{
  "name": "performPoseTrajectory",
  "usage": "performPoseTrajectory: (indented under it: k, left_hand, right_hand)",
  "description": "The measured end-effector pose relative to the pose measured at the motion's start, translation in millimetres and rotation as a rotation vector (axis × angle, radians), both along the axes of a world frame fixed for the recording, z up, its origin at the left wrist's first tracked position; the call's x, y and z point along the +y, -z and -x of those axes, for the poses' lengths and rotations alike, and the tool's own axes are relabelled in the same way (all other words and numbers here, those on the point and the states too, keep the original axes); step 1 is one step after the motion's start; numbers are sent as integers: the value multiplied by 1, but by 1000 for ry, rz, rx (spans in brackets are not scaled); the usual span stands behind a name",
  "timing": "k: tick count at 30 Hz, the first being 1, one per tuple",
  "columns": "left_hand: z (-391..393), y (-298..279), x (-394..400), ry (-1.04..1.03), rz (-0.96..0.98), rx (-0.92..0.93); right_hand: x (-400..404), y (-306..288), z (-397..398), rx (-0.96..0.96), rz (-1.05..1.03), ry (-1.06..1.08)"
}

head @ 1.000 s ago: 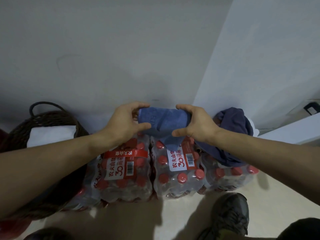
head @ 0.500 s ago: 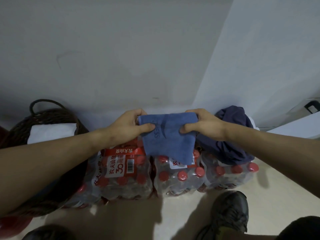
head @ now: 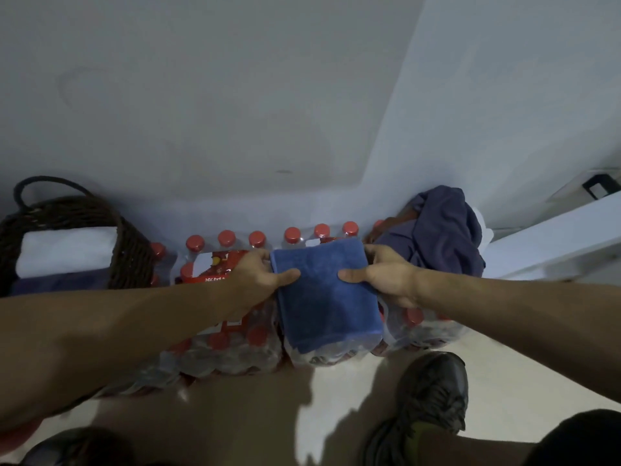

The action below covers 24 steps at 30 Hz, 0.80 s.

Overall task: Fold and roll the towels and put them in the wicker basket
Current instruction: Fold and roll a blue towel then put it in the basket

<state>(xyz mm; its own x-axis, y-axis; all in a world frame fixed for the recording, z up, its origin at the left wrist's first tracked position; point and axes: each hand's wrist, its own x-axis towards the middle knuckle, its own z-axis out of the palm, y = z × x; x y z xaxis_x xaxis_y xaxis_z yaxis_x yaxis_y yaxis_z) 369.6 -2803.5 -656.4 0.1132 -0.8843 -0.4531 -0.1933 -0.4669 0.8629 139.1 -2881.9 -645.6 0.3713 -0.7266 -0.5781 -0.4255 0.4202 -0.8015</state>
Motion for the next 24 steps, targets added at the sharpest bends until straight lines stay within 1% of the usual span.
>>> performPoseTrajectory:
  k: [2,3,4,6,7,8,10,11,12,14,16,18,20,21,22,24]
  left_hand:
    - [1,4,-6,-60,58,-144]
    - [3,6,-10,-104,75,-211]
    - [4,7,-14,-120,84,-281]
    - [7,5,-18,-88,96,-498]
    - [8,3,-16,-71,151,-599]
    - [10,2,-14,-42,252,-654]
    - [13,-2,-4,103,508,-653]
    - [14,-1,1,210,603,-660]
    - [14,0,6,304,655,-691]
    - [16,2,10,398,652,-746]
    - [18,-4,3,411,594,-751]
    - [21,-20,-13,478,584,-727]
    - [23,-39,-32,604,638,-695]
    - [24,-49,-40,664,633,-670]
    - [25,-58,-46,717,589,-637]
    - [26,-72,-54,797,489,-562]
  right_hand:
    - [-1,1,-2,140,210,6]
    - [-1,1,-3,225,280,15]
    - [-2,1,-4,292,304,17]
    - [-7,-2,-5,412,304,-26]
    - [-9,-6,-6,475,316,-70]
    - [-11,-10,-6,531,330,-112]
    - [-14,-20,-6,620,316,-207]
    - [-13,-23,-5,647,261,-261]
    - [-11,-25,-4,653,182,-302]
    - [-5,-25,-2,648,95,-353]
    - [-2,-27,-3,609,126,-337]
    - [1,-32,-8,484,191,-242]
    - [3,-42,-14,278,197,-148]
    - [5,-48,-16,186,189,-133]
    - [6,-55,-17,129,201,-143]
    - [7,-70,-19,118,293,-225]
